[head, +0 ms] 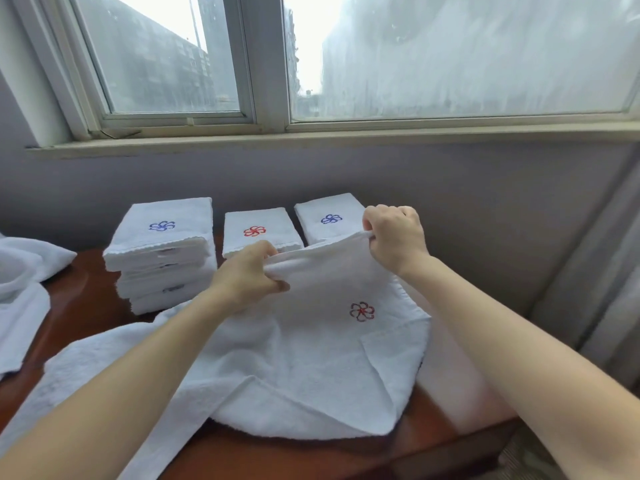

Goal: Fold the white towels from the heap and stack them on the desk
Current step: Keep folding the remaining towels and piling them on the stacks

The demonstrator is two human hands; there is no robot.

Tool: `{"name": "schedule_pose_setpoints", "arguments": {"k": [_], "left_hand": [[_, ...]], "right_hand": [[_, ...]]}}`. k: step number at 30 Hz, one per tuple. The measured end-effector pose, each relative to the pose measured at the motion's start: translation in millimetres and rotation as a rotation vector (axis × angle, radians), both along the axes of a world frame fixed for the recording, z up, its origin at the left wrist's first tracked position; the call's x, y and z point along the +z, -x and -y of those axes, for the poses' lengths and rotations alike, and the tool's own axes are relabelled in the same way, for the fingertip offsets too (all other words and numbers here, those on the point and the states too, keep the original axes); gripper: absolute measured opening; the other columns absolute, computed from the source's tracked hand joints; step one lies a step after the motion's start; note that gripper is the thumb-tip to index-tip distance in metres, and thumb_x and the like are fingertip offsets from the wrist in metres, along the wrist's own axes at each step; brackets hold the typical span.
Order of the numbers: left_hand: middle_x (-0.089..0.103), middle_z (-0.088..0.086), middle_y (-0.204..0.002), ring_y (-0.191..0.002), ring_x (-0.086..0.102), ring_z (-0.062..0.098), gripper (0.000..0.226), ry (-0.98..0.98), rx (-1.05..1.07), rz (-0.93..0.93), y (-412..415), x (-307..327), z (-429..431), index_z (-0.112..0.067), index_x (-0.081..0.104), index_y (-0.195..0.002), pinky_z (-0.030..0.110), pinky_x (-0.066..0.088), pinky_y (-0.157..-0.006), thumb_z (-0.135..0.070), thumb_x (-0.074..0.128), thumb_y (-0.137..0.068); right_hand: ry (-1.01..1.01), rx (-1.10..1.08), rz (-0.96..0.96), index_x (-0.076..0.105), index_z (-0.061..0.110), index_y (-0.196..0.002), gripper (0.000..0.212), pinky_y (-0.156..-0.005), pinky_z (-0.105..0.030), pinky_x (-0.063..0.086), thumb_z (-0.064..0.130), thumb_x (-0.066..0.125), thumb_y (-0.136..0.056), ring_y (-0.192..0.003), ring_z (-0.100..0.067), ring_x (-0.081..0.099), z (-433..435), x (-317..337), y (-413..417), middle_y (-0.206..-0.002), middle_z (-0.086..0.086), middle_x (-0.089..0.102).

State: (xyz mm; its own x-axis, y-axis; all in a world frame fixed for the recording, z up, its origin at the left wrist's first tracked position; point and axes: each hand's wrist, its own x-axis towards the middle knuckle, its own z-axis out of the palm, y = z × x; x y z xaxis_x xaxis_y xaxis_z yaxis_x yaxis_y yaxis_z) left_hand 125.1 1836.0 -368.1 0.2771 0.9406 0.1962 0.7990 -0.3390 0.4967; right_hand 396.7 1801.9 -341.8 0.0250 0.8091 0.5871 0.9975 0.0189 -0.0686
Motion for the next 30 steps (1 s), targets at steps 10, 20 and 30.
{"name": "schedule_pose_setpoints", "arguments": {"k": [10,20,30], "left_hand": [[0.057,-0.01,-0.079,-0.077,0.053,0.021,0.027,-0.234,-0.146,-0.229,17,-4,23,-0.029,0.046,-0.076,0.029,0.037,-0.06,-0.018,0.07,-0.082],[0.054,-0.015,-0.107,-0.101,0.049,0.008,0.019,-0.126,-0.376,-0.508,-5,-13,70,-0.034,0.069,-0.093,0.028,0.041,-0.083,-0.046,0.059,-0.083],[0.058,-0.015,-0.123,-0.11,0.056,0.009,0.024,-0.288,-0.393,-0.297,-8,-57,76,-0.027,0.061,-0.114,0.031,0.047,-0.09,-0.04,0.057,-0.094]], "right_hand": [[0.221,-0.006,0.034,0.055,0.023,-0.088,0.022,-0.104,-0.035,0.027,0.003,0.05,-0.081,-0.089,-0.022,0.052,34,-21,-6,-0.105,0.002,0.059],[0.464,-0.016,-0.104,0.069,0.021,-0.11,0.038,-0.111,-0.043,0.033,0.01,0.039,-0.091,-0.109,-0.025,0.057,64,-28,30,-0.119,0.0,0.067],[0.608,0.176,-0.164,0.021,0.024,-0.155,0.051,-0.121,-0.044,-0.003,0.038,0.02,-0.105,-0.151,-0.015,0.002,80,-98,58,-0.164,0.002,0.01]]}}
